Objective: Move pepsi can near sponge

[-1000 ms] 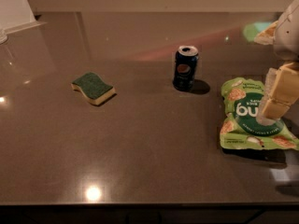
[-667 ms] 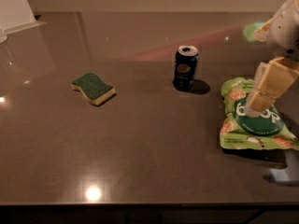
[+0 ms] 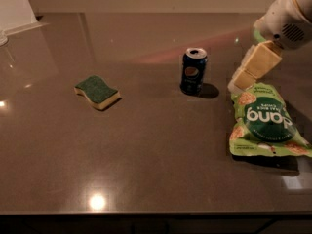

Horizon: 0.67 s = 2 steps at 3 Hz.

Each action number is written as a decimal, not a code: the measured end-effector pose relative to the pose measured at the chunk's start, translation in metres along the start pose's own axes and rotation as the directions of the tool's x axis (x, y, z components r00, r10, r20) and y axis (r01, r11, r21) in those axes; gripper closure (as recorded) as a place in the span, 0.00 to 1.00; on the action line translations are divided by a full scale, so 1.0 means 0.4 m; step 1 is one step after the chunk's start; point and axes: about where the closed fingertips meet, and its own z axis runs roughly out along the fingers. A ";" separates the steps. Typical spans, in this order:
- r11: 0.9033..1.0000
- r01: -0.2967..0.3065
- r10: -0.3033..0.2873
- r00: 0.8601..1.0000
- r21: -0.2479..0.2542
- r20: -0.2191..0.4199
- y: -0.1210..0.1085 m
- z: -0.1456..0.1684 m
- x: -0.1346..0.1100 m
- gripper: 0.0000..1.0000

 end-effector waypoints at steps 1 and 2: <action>0.999 -0.042 0.043 0.996 -0.013 0.074 -0.052 0.065 -0.052 0.00; 0.997 -0.066 0.071 0.990 -0.049 0.125 -0.081 0.144 -0.106 0.00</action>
Offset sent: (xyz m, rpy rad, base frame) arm 0.1030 0.0627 -0.0427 0.2316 0.0135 -0.0003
